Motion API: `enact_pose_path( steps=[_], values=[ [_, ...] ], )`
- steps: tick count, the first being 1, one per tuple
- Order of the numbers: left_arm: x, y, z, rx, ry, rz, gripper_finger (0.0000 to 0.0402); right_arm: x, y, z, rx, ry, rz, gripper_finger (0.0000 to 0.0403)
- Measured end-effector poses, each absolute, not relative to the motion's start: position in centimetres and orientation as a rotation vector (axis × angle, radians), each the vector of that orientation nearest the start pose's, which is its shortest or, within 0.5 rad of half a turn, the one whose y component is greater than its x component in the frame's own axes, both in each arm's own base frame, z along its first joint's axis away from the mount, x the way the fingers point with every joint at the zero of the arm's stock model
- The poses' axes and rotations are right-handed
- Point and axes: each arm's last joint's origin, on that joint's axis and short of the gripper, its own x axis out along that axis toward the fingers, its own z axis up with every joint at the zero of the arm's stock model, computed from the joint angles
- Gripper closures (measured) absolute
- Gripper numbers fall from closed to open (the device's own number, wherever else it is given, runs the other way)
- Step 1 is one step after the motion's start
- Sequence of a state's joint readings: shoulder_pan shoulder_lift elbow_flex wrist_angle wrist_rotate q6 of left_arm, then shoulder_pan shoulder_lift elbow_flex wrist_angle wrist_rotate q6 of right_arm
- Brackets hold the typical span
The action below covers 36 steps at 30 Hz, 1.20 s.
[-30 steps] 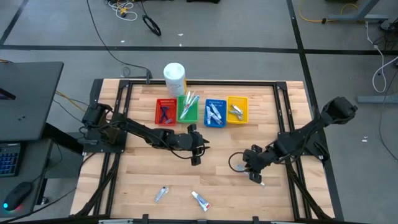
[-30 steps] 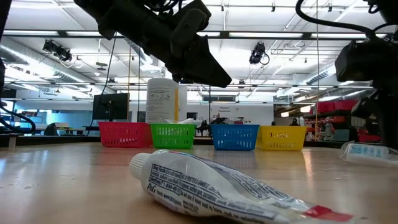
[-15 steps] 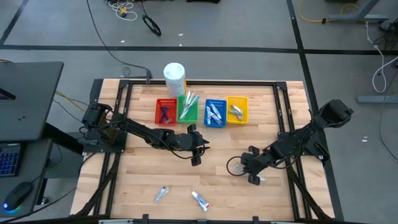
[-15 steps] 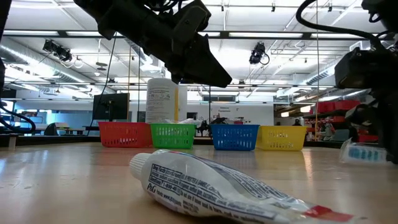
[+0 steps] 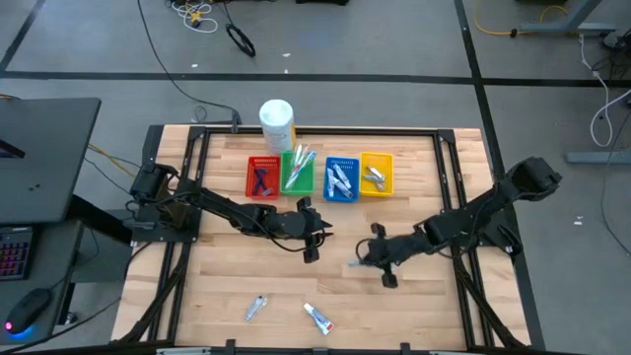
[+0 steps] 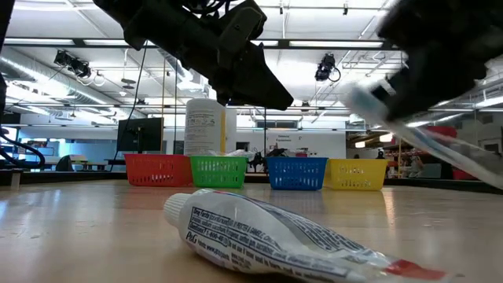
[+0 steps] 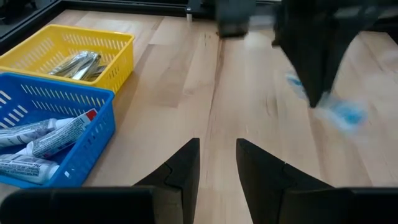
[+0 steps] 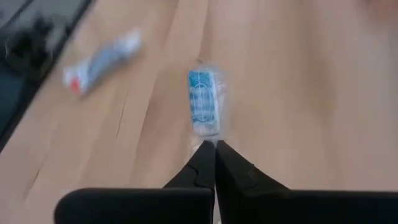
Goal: Pick & Place Travel size toiletries
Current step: Put the blue toothbrush into the green bin
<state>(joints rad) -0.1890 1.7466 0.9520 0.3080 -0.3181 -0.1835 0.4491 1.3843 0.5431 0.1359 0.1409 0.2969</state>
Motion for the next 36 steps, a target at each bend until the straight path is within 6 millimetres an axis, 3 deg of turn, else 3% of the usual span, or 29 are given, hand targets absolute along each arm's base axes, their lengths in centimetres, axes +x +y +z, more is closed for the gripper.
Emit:
enact_pose_path(
  steps=[6, 9, 13, 21, 25, 36],
  values=[
    [36.0, -6.0, 18.7, -0.064, 0.453, 0.152, 0.0291, 24.4, 9.8, 22.1, -0.136, 0.414, 0.081, 0.0401],
    [36.2, -6.1, 18.9, -0.073, 0.421, 0.146, 0.0291, 24.3, 9.3, 25.8, -0.208, 0.256, -0.065, 0.0401],
    [36.6, -6.1, 20.0, -0.058, 0.303, 0.131, 0.0291, 23.9, 8.3, 28.6, -0.188, 0.078, -0.307, 0.0401],
    [37.1, -5.9, 23.2, -0.012, -0.017, 0.189, 0.0291, 24.4, 7.3, 29.0, -0.127, 0.034, -0.27, 0.0402],
    [37.2, -5.2, 23.4, -0.071, -0.041, 0.216, 0.0291, 24.6, 7.0, 29.0, -0.097, 0.031, -0.209, 0.0402],
    [37.3, -3.9, 24.0, -0.132, -0.106, 0.215, 0.0291, 25.1, 5.3, 28.7, -0.11, 0.05, -0.263, 0.0402]
  ],
)
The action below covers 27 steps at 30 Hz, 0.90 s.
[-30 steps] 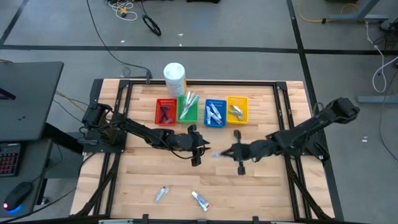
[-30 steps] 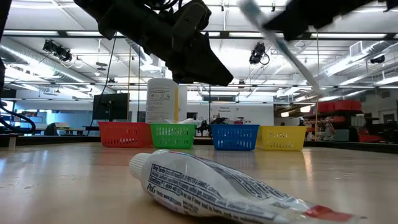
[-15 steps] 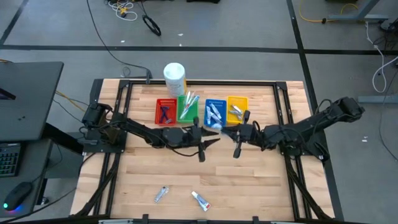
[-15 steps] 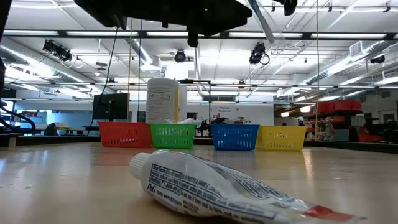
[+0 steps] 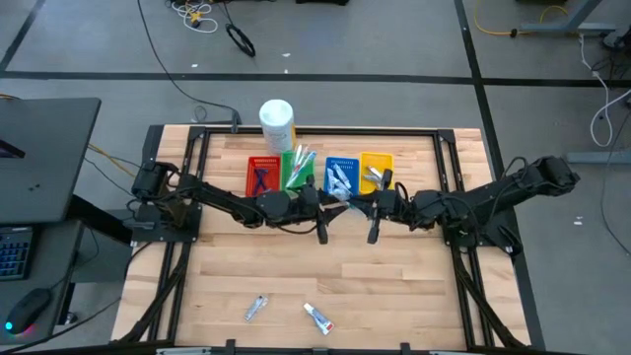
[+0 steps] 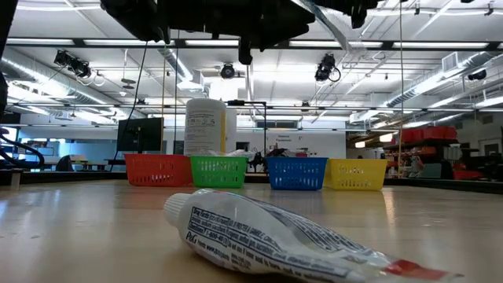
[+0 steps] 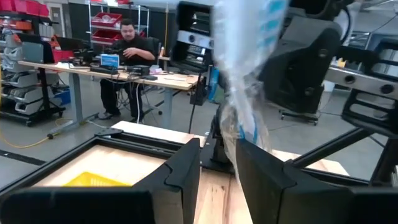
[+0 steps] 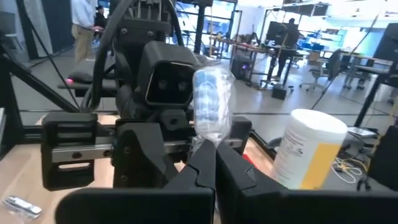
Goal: Pick & Place Travel size toiletries
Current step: Put the blue toothbrush into the green bin
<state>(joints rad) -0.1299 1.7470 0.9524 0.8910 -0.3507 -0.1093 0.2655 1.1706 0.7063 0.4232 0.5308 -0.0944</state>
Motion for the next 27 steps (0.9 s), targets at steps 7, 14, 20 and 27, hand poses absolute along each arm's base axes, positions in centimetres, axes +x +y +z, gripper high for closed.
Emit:
enact_pose_path(
  steps=[7, 14, 20, 27],
  values=[
    [37.3, -3.9, 24.0, -0.135, -0.11, 0.213, 0.0291, 25.4, 4.2, 28.7, -0.105, 0.043, -0.181, 0.0402],
    [37.3, -4.2, 23.5, -0.182, -0.068, 0.208, 0.0283, 25.5, 3.8, 28.6, -0.172, 0.063, -0.198, 0.0402],
    [37.3, -4.2, 23.3, -0.23, -0.052, 0.211, 0.024, 25.5, 3.8, 28.6, -0.237, 0.07, -0.196, 0.0402],
    [37.3, -4.0, 24.2, -0.197, -0.141, 0.235, 0.0197, 25.5, 3.8, 28.5, -0.241, 0.074, -0.195, 0.0402]
  ],
)
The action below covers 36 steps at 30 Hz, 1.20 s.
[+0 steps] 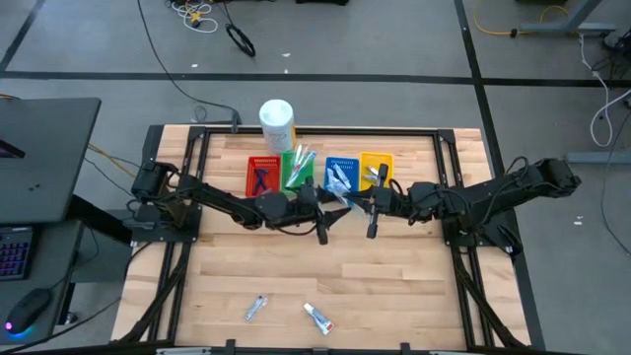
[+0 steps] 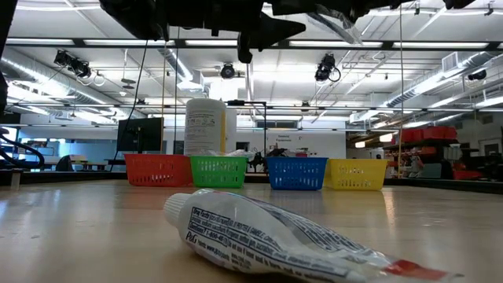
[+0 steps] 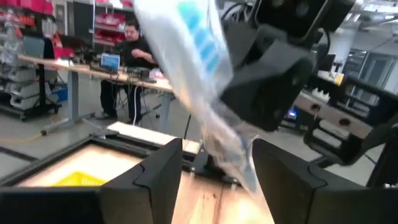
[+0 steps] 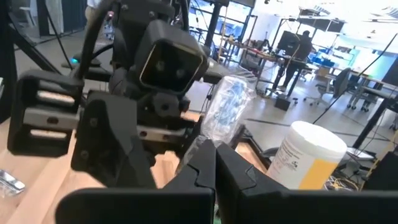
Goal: Pick & Place Travel size toiletries
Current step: Put the blue toothbrush into the green bin
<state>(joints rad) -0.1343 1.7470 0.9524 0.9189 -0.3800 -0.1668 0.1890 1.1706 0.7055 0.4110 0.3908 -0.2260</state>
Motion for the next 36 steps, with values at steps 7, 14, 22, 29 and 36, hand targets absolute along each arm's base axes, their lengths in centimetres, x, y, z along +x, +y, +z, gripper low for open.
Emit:
enact_pose_path(
  steps=[7, 14, 22, 29, 36],
  values=[
    [37.3, -3.5, 24.4, -0.21, -0.16, 0.246, 0.02, 25.5, 3.8, 28.5, -0.242, 0.077, -0.192, 0.0402],
    [37.4, -2.8, 24.4, -0.213, -0.163, 0.263, 0.0217, 25.5, 3.8, 28.5, -0.24, 0.074, -0.192, 0.0402],
    [37.5, -1.8, 24.2, -0.252, -0.143, 0.234, 0.0297, 25.5, 3.8, 28.4, -0.243, 0.082, -0.191, 0.0402],
    [37.5, -1.9, 24.6, -0.249, -0.173, 0.204, 0.0373, 25.5, 3.8, 28.5, -0.234, 0.076, -0.193, 0.0402],
    [37.5, -1.8, 24.5, -0.255, -0.168, 0.204, 0.0361, 25.5, 3.8, 28.5, -0.236, 0.083, -0.193, 0.0397]
  ],
)
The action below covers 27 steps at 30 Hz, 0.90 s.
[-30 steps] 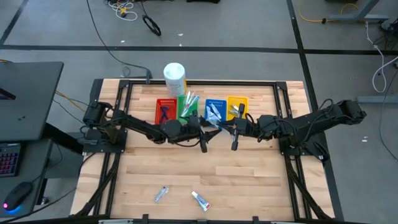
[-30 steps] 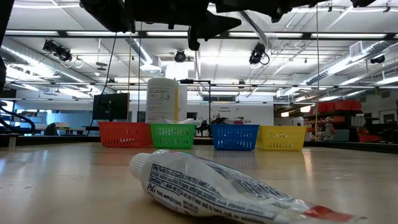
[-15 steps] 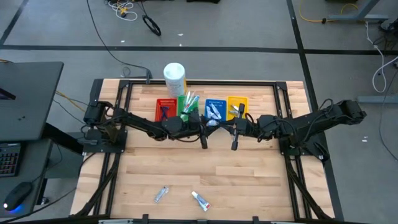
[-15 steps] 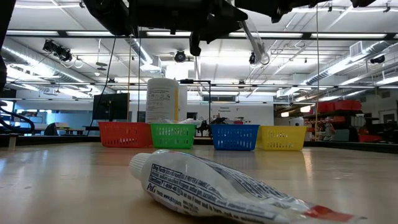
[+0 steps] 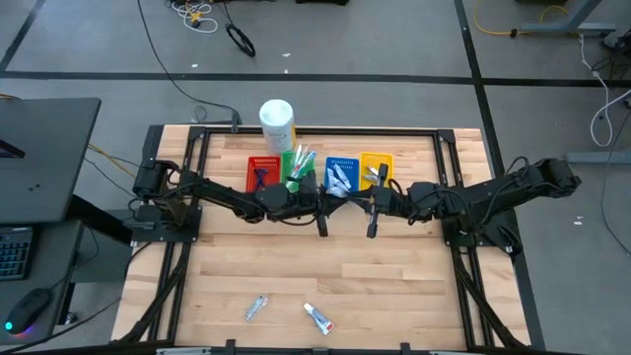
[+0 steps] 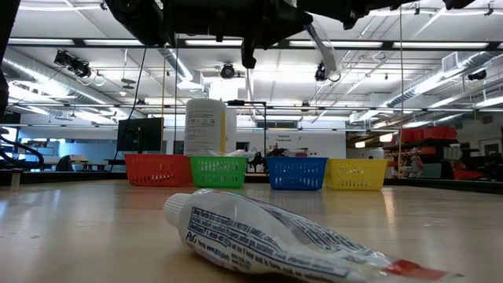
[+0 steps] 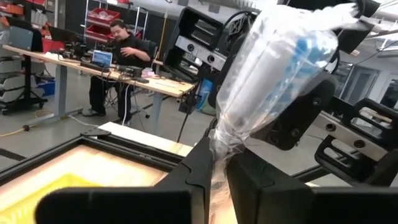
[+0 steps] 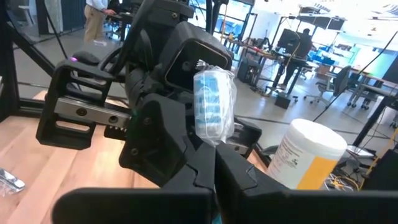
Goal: Pick & Place Travel size toiletries
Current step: Put the blue toothbrush into the green bin
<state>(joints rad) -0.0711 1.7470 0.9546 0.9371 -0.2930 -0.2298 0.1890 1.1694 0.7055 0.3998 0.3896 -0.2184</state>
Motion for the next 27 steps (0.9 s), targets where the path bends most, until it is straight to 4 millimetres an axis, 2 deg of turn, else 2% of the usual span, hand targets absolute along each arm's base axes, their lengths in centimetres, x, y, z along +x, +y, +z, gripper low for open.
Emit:
enact_pose_path(
  steps=[11, 20, 23, 27],
  values=[
    [37.5, -1.7, 24.3, -0.257, -0.155, 0.255, 0.0372, 25.4, 3.7, 28.1, -0.248, 0.124, -0.207, 0.0348],
    [37.4, -1.1, 22.9, -0.222, -0.036, 0.473, 0.0372, 24.7, 2.7, 27.3, -0.368, 0.268, -0.532, 0.0341],
    [37.2, -0.1, 22.3, -0.22, 0.013, 0.594, 0.0372, 24.6, 2.7, 27.1, -0.388, 0.301, -0.545, 0.0341],
    [37.0, 2.1, 20.9, -0.305, 0.114, 0.655, 0.0371, 24.7, 2.8, 27.0, -0.384, 0.299, -0.497, 0.0341]
  ],
)
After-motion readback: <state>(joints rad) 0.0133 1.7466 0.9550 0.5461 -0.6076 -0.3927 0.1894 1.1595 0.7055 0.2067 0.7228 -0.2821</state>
